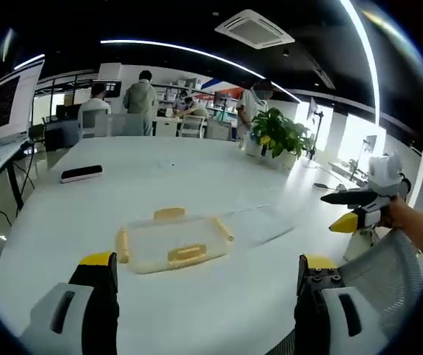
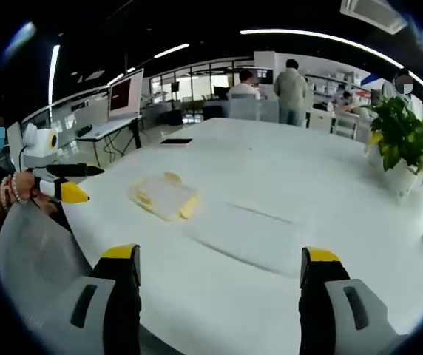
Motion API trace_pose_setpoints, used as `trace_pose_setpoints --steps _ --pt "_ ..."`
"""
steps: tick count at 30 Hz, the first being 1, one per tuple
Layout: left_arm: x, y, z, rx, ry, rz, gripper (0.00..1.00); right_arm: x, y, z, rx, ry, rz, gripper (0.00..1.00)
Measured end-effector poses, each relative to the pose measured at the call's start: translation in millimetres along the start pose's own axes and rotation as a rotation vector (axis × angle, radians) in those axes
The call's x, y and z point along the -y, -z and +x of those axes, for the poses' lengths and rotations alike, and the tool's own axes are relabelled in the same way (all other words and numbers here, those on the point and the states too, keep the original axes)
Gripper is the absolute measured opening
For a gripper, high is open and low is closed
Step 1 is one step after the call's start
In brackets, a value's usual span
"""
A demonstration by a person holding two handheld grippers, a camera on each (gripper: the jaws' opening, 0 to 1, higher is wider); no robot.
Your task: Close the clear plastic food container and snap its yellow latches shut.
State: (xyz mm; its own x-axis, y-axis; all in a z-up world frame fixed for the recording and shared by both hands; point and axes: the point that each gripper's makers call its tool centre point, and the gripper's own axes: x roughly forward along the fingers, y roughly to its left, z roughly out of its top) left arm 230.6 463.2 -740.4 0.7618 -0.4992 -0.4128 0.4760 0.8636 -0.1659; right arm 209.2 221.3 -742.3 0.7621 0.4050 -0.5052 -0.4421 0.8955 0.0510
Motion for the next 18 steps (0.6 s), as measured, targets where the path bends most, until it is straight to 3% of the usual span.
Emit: trace_pose_setpoints --steps 18 --pt "-6.5 -1.4 -1.6 0.004 -0.024 -0.006 0.99 2.3 0.9 0.1 -0.006 0.006 0.007 0.86"
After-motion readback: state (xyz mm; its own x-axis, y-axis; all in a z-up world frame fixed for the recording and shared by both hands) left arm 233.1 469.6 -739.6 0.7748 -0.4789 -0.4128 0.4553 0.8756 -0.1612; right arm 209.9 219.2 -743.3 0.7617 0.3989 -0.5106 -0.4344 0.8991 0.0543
